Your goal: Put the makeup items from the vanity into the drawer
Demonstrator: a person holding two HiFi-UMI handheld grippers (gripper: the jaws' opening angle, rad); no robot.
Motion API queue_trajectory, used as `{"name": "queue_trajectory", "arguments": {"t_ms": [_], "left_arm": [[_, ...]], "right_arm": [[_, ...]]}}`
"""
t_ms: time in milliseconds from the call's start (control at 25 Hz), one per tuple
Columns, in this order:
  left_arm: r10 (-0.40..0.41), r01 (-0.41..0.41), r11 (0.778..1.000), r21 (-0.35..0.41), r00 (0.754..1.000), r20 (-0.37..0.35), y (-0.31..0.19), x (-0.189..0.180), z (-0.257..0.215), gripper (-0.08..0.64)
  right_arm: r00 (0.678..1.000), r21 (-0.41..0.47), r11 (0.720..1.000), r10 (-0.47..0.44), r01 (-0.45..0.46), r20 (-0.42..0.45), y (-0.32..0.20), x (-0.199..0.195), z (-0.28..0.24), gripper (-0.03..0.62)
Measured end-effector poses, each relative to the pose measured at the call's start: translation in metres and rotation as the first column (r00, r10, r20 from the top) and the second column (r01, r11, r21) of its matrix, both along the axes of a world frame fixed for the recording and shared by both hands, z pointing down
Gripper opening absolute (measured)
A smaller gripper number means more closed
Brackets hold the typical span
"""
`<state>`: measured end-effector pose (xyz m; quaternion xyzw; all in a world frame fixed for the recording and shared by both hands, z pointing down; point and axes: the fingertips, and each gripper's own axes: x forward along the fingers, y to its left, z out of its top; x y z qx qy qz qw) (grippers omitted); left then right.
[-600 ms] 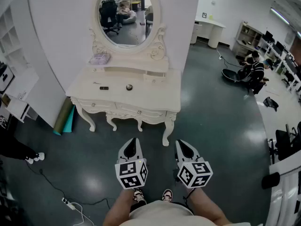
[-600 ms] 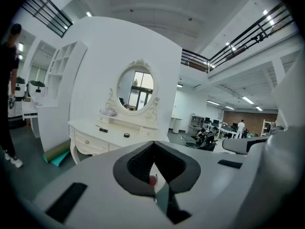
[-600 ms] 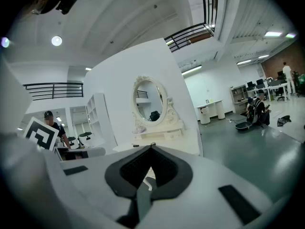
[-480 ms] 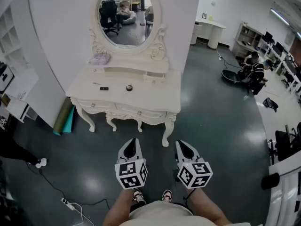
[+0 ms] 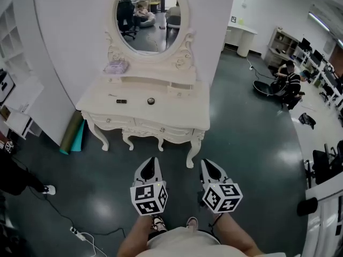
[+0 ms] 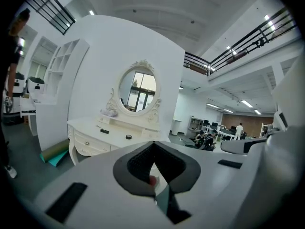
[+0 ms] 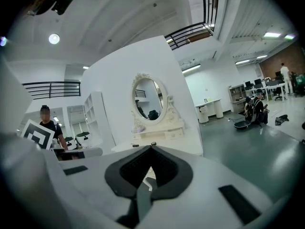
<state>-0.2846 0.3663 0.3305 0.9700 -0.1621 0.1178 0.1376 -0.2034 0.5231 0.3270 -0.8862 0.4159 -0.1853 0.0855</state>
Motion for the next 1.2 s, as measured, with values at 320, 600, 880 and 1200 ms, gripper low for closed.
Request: {"name": "queue_trajectory", "arguments": {"t_ms": [320,600,880,1200], "left_arm": [[0.022,-0.022,1.0,0.014,1.0,0.0,-0.055,-0.018,0.003,0.005],[0.05,-0.05,0.998,0.025,0.998,0.028,-0.098,-0.036,0.011,0.005],[0.041,-0.04,0.999,-0.011,0.999,0.031,-0.12,-0.044,0.024,0.005],[-0.006,0.007,0.999,-0.031,1.0,0.029,-0.15,-0.04,0.034,0.005]], "right_arm": [[0.998,0.019,0.998,0.056,-0.057,0.02,-0.047,-0.007,0.003,0.017],[0.996,0.012,0.996,0.088,-0.088,0.035,-0.083,-0.028,0.008,0.017],[0.992,-0.049,0.993,0.11,-0.107,0.064,-0.094,-0.027,0.021,0.017],[0.996,-0.074,0.995,0.071,-0.066,0.056,-0.128,-0.008,0.027,0.017]]}}
